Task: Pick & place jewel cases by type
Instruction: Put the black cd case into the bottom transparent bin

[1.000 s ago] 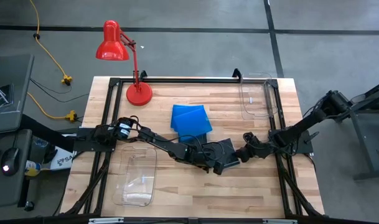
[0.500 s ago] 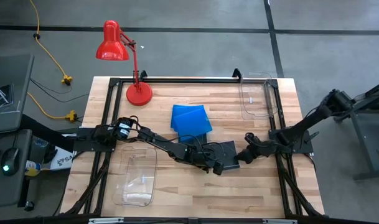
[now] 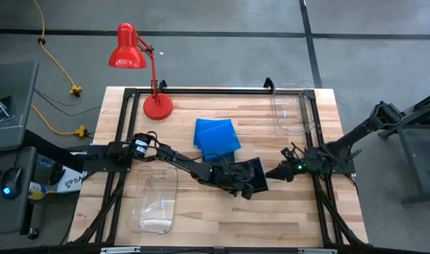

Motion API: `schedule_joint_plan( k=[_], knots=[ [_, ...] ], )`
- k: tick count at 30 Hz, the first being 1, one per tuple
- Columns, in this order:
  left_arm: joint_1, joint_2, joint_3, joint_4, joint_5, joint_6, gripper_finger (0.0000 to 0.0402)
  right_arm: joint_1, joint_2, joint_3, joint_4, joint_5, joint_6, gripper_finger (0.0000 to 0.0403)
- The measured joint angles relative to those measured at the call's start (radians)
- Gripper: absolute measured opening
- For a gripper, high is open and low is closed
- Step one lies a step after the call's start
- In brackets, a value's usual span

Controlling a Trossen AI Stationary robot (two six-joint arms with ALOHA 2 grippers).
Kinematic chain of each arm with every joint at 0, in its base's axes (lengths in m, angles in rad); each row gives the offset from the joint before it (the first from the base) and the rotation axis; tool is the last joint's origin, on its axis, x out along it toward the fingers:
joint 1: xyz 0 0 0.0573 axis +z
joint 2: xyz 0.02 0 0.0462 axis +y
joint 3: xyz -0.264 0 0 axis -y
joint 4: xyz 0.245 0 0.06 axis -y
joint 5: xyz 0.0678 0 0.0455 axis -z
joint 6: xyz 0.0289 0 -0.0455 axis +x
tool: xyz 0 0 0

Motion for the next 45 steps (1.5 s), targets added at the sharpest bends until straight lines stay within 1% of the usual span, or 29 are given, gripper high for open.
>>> schedule_joint_plan(
  k=[4,10,15,21,25,27,30,33,36,45],
  knots=[
    [0.0,0.0,0.0,0.001,-0.001,-0.003,0.0292,-0.001,-0.034,-0.005,-0.029,0.001,-0.016,0.0226],
    [0.0,0.0,0.001,0.0,-0.001,-0.007,0.0292,-0.001,-0.025,-0.006,-0.082,0.01,-0.012,0.0226],
    [0.0,0.0,0.001,-0.001,-0.001,0.005,0.0292,-0.001,-0.02,-0.007,-0.078,0.01,-0.012,0.0226],
    [0.0,0.0,0.001,0.005,-0.003,0.009,0.0292,-0.001,-0.018,-0.01,-0.014,0.007,-0.038,0.0227],
    [0.0,0.001,0.001,0.021,-0.008,0.017,0.0292,-0.001,-0.018,-0.01,-0.006,0.011,-0.042,0.0227],
    [0.0,0.001,0.0,0.036,-0.017,0.031,0.0292,-0.001,-0.018,-0.01,-0.004,0.01,-0.045,0.0227],
    [0.002,0.004,0.0,0.102,-0.04,0.058,0.0292,0.0,-0.015,-0.013,-0.014,0.003,-0.045,0.0227],
    [0.003,0.009,0.0,0.15,-0.078,0.089,0.0292,-0.001,-0.016,-0.012,-0.009,0.007,-0.045,0.0227],
    [0.008,0.01,-0.001,0.154,-0.109,0.099,0.0292,-0.001,-0.016,-0.013,-0.018,0.016,-0.046,0.0227],
    [0.006,0.01,-0.001,0.155,-0.106,0.098,0.0292,-0.001,-0.017,-0.013,-0.093,0.018,-0.003,0.0227]
  ],
)
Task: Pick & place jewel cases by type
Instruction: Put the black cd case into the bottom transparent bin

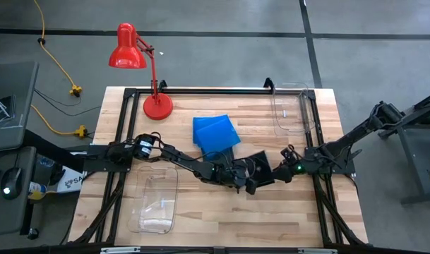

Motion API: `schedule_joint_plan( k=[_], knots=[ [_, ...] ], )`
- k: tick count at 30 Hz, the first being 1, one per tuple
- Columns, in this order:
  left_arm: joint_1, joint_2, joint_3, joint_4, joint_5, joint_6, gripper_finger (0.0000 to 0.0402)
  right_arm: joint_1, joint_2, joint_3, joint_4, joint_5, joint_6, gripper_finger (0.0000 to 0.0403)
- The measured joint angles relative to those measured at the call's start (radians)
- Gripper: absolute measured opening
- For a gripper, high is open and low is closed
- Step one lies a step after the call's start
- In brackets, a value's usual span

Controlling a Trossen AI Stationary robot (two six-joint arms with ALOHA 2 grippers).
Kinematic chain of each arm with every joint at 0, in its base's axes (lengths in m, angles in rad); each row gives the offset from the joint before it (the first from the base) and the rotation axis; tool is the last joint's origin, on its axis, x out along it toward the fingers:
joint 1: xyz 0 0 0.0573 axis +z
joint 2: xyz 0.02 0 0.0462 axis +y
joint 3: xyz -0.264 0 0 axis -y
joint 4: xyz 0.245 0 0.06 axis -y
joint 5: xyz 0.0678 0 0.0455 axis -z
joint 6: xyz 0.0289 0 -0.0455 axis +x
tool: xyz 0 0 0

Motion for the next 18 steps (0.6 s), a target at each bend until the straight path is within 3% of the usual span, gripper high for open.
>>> schedule_joint_plan(
  k=[6,18],
  knots=[
    [-0.001,-0.001,0.0,0.0,0.005,-0.003,0.0292,0.0,0.0,0.0,-0.038,0.014,0.028,0.0217],
    [-0.003,-0.002,0.0,0.002,0.012,-0.003,0.0292,0.0,0.0,0.0,-0.063,0.014,0.047,0.0128]
  ],
)
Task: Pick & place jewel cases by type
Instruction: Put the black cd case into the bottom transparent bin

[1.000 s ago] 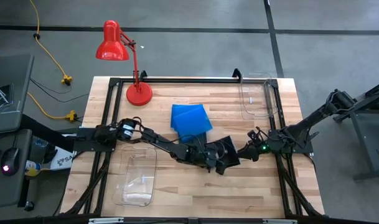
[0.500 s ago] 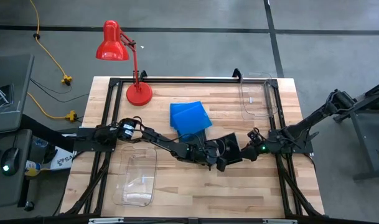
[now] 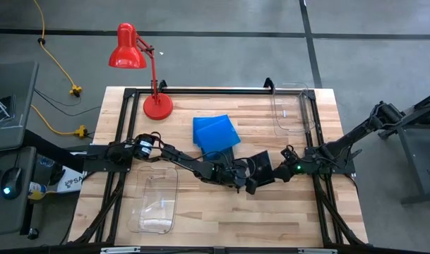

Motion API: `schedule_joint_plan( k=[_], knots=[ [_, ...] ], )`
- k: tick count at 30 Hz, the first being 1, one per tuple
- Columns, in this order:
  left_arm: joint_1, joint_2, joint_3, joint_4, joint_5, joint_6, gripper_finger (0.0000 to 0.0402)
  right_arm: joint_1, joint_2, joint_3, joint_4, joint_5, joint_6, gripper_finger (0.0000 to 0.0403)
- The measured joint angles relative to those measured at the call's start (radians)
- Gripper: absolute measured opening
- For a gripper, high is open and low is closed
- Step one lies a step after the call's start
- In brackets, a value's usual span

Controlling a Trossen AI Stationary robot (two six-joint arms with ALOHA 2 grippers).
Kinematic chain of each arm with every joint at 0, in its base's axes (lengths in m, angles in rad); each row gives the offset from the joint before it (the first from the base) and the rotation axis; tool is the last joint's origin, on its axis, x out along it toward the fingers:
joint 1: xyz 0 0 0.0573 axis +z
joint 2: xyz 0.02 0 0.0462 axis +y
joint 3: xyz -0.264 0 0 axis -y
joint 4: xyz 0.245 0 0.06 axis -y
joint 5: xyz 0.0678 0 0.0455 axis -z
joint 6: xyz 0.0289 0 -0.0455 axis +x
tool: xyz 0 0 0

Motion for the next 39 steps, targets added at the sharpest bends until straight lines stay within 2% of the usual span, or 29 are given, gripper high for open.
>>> schedule_joint_plan(
  k=[13,24,33,39],
  knots=[
    [-0.001,-0.001,0.001,0.001,0.017,0.003,0.0292,0.0,0.0,0.001,0.0,-0.022,-0.001,0.0068],
    [-0.003,-0.001,0.001,0.028,0.04,0.095,0.0292,0.0,0.0,0.001,-0.003,-0.023,-0.026,0.0014],
    [-0.002,-0.001,0.0,0.035,0.051,0.126,0.0292,0.0,0.0,0.001,-0.004,-0.019,-0.027,0.0023],
    [-0.002,-0.001,0.001,0.036,0.059,0.134,0.0292,0.0,0.0,0.001,-0.007,-0.019,-0.045,0.001]
  ],
)
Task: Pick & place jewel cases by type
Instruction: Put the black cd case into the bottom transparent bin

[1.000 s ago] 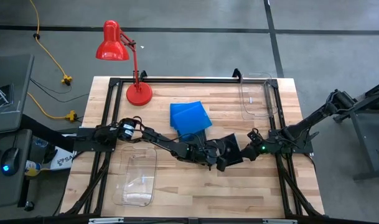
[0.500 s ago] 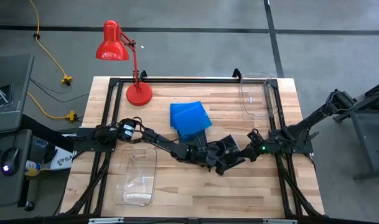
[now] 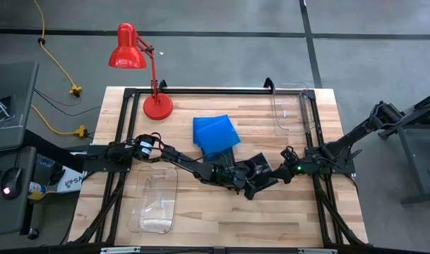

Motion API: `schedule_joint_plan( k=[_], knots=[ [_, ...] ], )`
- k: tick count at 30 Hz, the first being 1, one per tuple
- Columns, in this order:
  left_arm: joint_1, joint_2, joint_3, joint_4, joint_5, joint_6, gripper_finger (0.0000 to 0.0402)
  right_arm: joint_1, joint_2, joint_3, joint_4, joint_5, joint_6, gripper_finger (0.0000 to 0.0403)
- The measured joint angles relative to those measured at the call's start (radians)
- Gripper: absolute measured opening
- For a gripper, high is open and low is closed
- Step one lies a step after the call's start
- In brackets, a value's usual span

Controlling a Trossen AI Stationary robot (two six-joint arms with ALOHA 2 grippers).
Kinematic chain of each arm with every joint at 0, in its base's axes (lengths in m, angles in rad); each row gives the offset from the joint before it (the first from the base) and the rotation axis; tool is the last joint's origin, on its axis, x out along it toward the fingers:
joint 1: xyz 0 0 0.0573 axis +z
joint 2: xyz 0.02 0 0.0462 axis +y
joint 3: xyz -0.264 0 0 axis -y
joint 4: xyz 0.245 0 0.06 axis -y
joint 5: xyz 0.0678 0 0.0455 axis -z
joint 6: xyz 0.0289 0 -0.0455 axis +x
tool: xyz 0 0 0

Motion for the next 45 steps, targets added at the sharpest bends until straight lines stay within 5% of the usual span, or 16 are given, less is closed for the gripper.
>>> schedule_joint_plan(
  k=[14,26,45],
  knots=[
    [0.001,-0.055,-0.004,-0.081,0.031,0.119,0.0292,0.0,-0.005,0.002,0.006,0.01,-0.003,0.0017],
    [-0.006,-0.254,-0.003,-0.385,-0.178,0.313,0.0291,0.0,-0.061,0.003,0.086,0.068,-0.087,0.0017],
    [-0.006,-0.253,-0.001,-0.208,-0.178,0.436,0.0291,0.004,-0.128,0.002,0.254,0.07,-0.268,0.0009]
  ],
)
